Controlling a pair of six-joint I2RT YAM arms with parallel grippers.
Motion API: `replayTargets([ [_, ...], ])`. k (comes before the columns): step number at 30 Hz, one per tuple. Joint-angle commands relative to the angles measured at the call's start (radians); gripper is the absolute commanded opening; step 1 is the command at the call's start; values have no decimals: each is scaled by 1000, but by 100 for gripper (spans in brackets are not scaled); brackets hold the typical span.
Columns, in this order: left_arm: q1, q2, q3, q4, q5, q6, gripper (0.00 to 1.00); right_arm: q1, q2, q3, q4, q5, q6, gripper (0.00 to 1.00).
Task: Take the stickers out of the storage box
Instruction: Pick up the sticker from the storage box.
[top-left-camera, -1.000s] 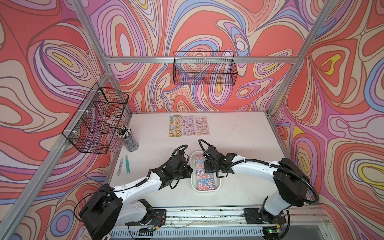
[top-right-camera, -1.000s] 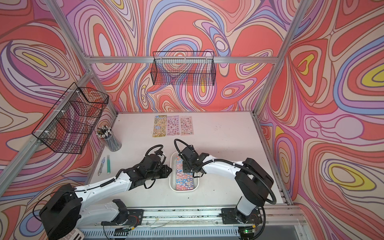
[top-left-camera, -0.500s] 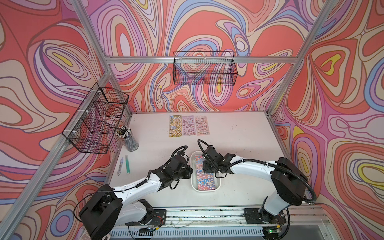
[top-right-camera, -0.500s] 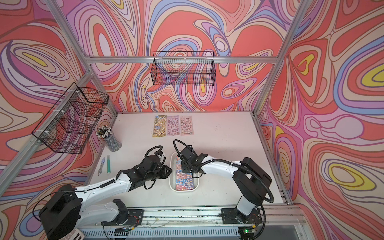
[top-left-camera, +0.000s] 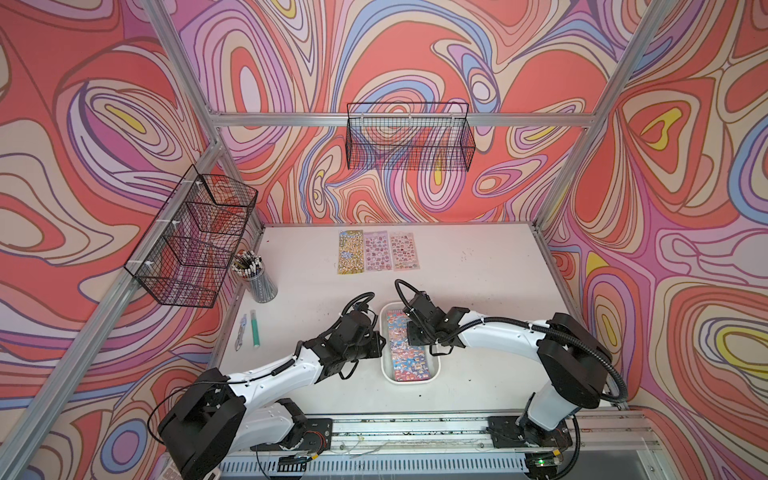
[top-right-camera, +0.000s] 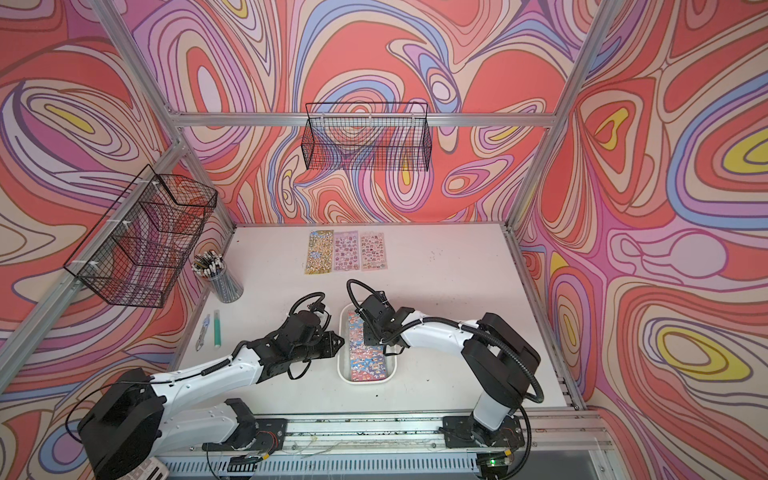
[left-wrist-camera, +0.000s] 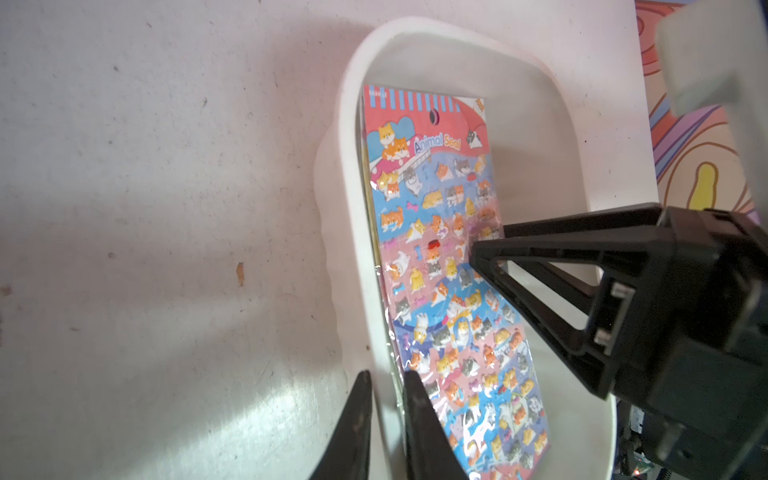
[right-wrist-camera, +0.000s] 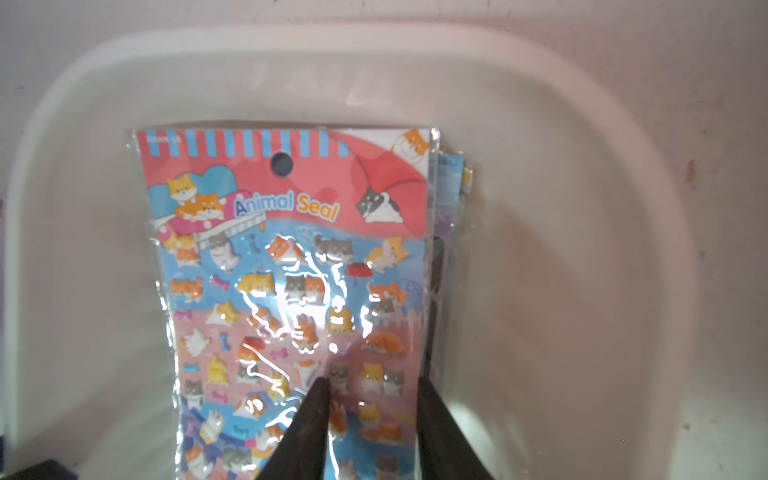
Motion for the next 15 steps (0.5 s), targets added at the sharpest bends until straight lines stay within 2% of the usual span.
replayTargets([
  [1, -5, -2, -14, -14, -17, -12, 18, 7, -11, -2, -37, 2, 7, 31],
  [15, -5, 16, -6, -13, -18, -6, 18, 5, -32, 4, -22, -45, 7, 8],
])
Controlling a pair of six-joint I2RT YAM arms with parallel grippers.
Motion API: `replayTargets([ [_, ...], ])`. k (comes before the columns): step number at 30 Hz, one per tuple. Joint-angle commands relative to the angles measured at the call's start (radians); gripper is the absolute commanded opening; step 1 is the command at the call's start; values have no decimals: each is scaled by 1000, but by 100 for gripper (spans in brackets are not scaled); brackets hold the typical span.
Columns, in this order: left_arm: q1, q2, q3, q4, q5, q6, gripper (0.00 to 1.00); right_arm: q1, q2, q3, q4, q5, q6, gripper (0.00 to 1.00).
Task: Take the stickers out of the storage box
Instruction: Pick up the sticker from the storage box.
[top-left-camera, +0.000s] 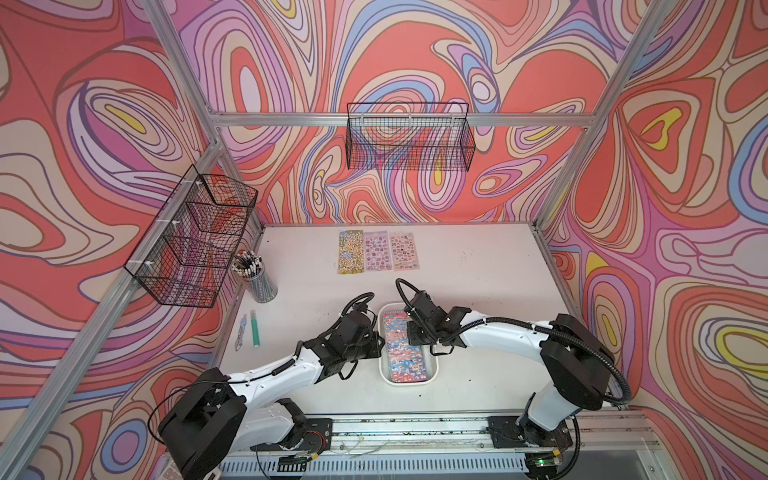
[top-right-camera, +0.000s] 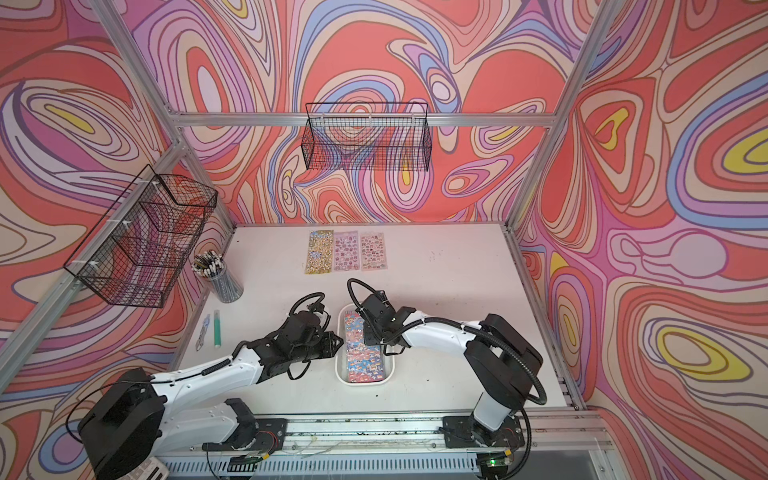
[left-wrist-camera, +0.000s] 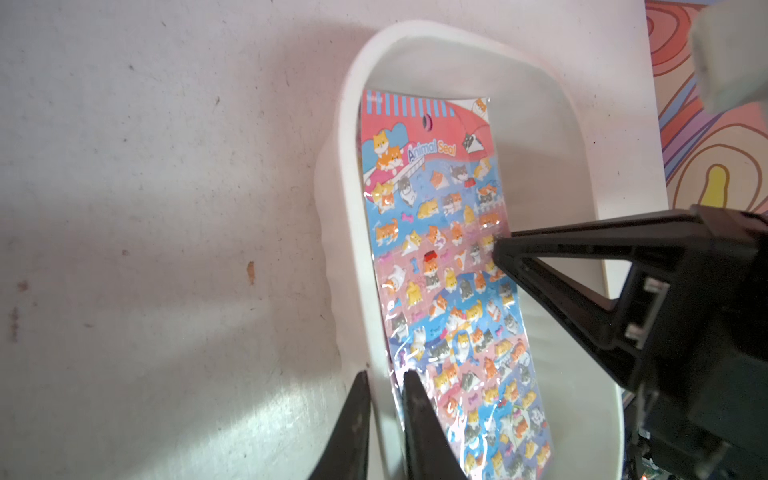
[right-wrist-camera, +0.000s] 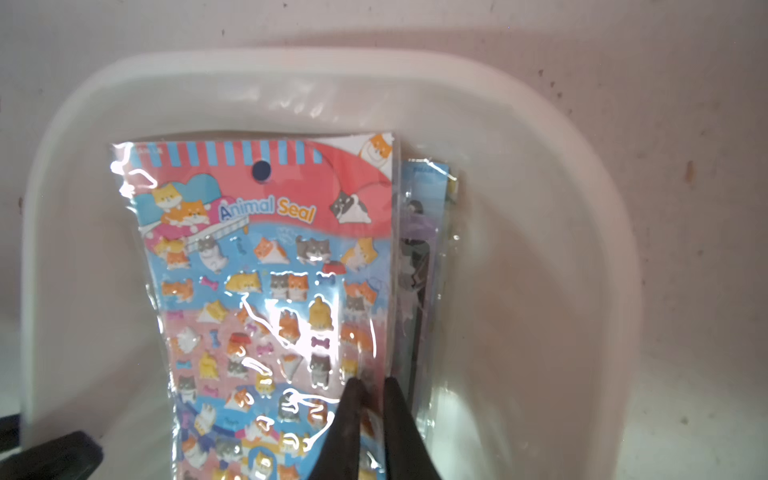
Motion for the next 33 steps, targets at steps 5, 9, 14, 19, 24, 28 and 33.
replayTargets([
  [5, -4, 23, 4, -10, -9, -6, 18, 6, -26, 9, -21, -25, 4, 5],
  [9, -5, 28, 7, -9, -8, -6, 18, 7, -29, 17, -28, -24, 1, 0],
  [14, -5, 25, 8, -12, -10, -6, 18, 6, -38, 34, -43, -18, -5, 0],
  [19, -4, 17, 2, -16, -13, -6, 18, 7, -66, 66, -81, -2, -20, 0],
  [24, -5, 2, 0, -28, -21, -5, 18, 4, -118, 98, -108, 16, -37, 0],
  [28, -5, -9, 2, -41, -25, -3, 18, -2, -127, 129, -151, 20, -59, 0],
  [33, -4, -23, 7, -62, -34, 2, 18, -15, -158, 169, -195, 17, -93, 0],
])
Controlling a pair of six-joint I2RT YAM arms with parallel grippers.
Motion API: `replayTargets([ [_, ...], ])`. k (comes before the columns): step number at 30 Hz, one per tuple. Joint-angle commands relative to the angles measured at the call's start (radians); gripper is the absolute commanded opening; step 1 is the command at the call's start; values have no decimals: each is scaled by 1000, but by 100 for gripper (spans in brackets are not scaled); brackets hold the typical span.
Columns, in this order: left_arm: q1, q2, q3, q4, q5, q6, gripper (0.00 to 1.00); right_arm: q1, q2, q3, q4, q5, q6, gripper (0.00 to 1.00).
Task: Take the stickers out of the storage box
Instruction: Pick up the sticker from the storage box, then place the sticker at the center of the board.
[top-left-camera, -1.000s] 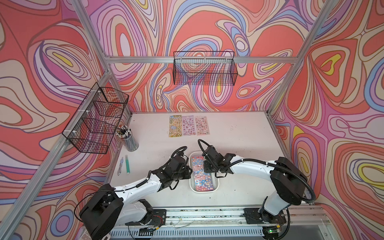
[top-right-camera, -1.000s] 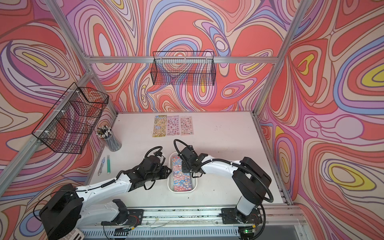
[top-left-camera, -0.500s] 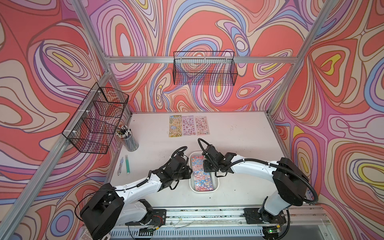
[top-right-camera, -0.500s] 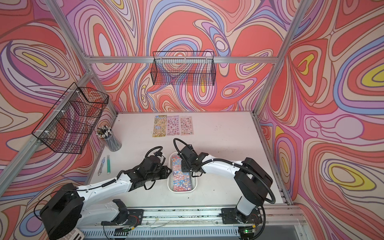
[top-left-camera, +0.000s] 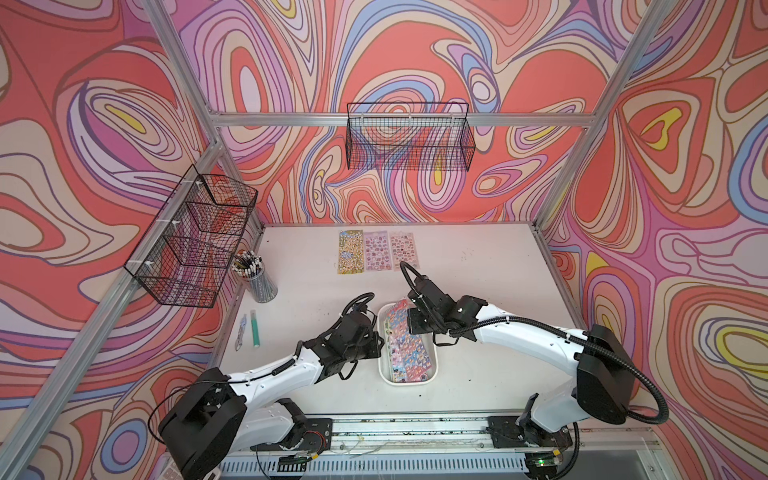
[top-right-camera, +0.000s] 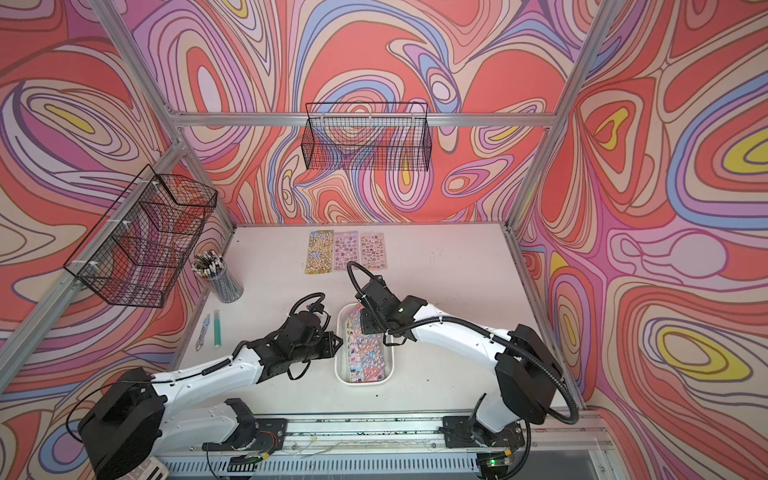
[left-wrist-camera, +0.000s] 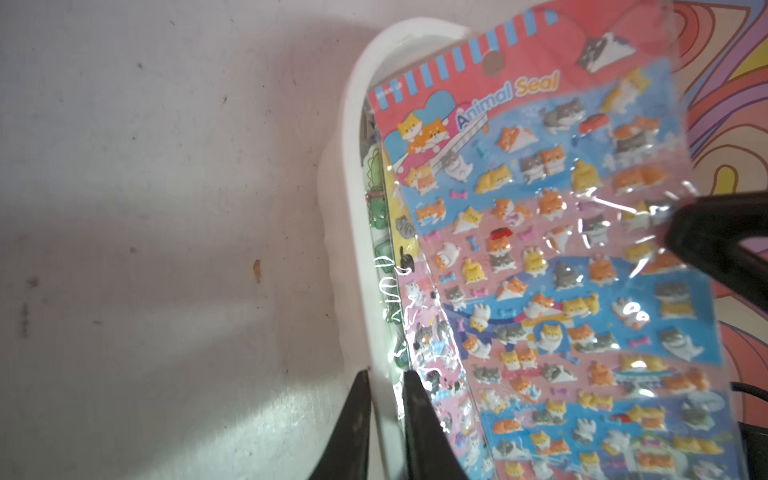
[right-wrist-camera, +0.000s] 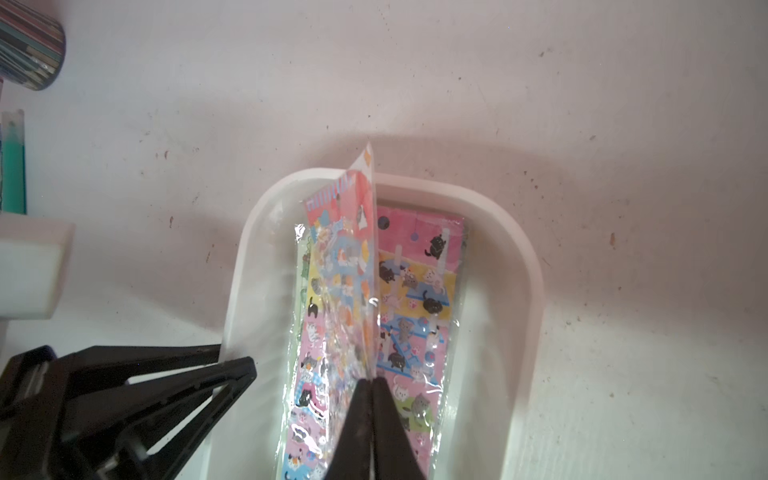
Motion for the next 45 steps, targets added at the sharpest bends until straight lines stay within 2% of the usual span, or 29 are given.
replayTargets([
  [1, -5, -22, 8, -50, -26, 2, 18, -14, -35, 44, -60, 9, -36, 0],
  [9, -5, -28, 20, -72, -30, 4, 18, -100, -84, 121, -125, -63, -96, 0],
  [16, -3, -58, 23, -106, -54, 6, 18, -288, -111, 163, -123, -198, -155, 0],
  [21, -4, -61, 24, -123, -57, 7, 18, -432, -69, 224, -95, -332, -189, 0],
  [29, -4, -121, 10, -160, -93, 7, 18, -624, 119, 383, -7, -530, -242, 0],
  [34, -4, -149, 8, -174, -92, 4, 18, -721, 292, 441, 158, -687, -242, 0],
  [40, -4, -134, 2, -178, -99, 0, 17, -770, 524, 644, 189, -785, -284, 0],
  [45, -4, -121, 6, -175, -110, -2, 17, -801, 672, 733, 241, -834, -279, 0],
])
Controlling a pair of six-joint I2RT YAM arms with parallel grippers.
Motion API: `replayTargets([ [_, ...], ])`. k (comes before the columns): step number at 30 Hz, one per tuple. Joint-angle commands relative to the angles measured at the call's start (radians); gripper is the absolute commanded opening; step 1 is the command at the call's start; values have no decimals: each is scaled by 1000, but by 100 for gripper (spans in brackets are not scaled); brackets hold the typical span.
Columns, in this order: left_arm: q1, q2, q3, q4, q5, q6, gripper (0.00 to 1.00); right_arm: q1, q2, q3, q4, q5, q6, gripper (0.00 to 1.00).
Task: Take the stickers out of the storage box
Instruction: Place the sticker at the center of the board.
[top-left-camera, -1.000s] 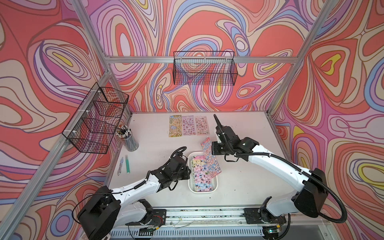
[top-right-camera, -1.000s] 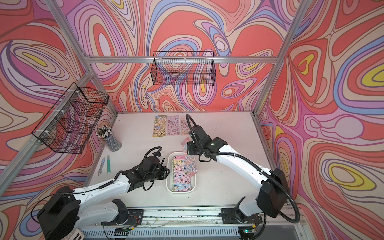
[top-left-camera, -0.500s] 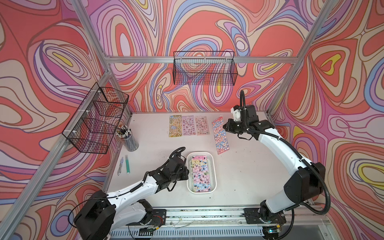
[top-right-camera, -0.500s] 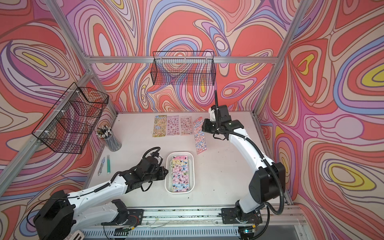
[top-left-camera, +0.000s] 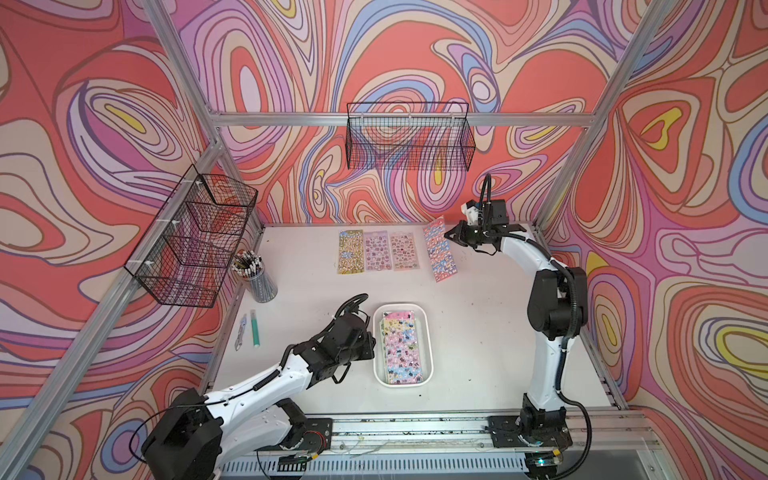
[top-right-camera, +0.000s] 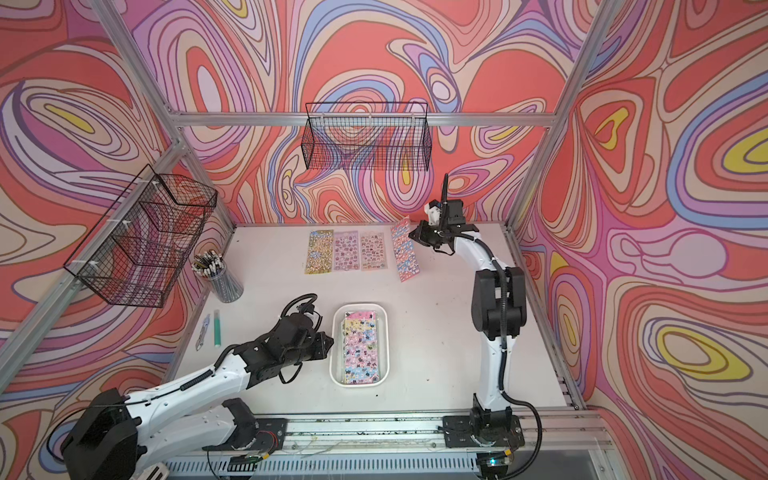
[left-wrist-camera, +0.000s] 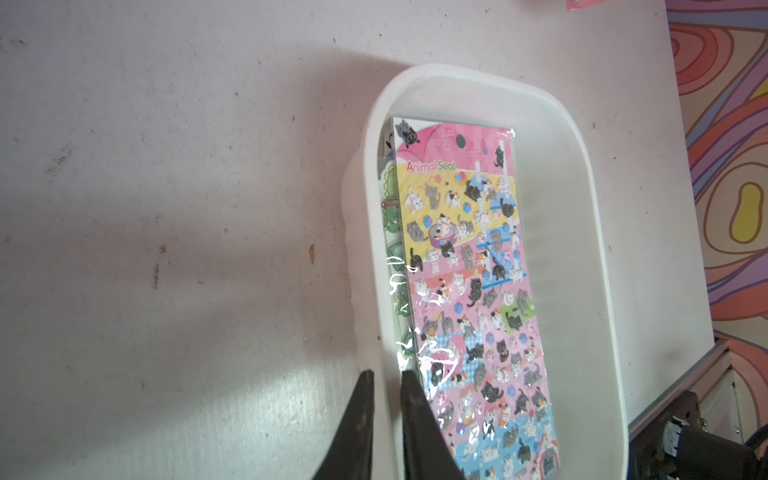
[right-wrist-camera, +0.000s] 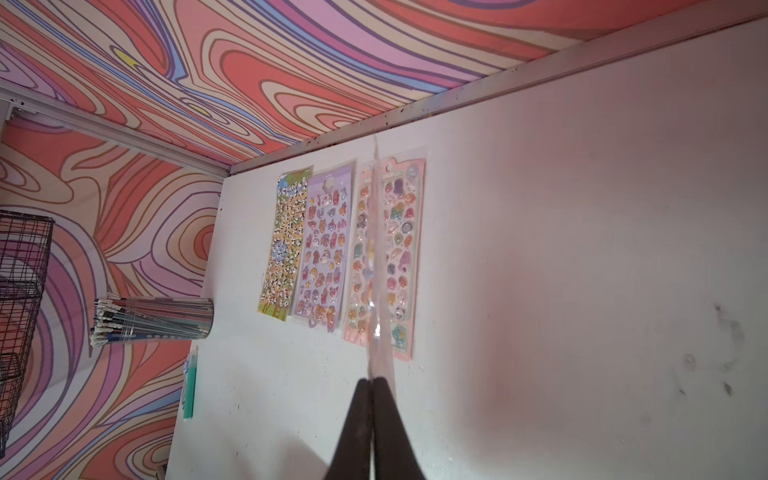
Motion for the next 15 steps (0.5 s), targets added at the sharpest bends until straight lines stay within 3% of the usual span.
replayTargets([
  [1, -4, 11, 8, -32, -25, -2, 17, -17, 72, 52, 85, -82, -12, 0],
  [15, -4, 56, 81, -53, 1, 11, 27, -33, 373, 278, 201, -58, 35, 0],
])
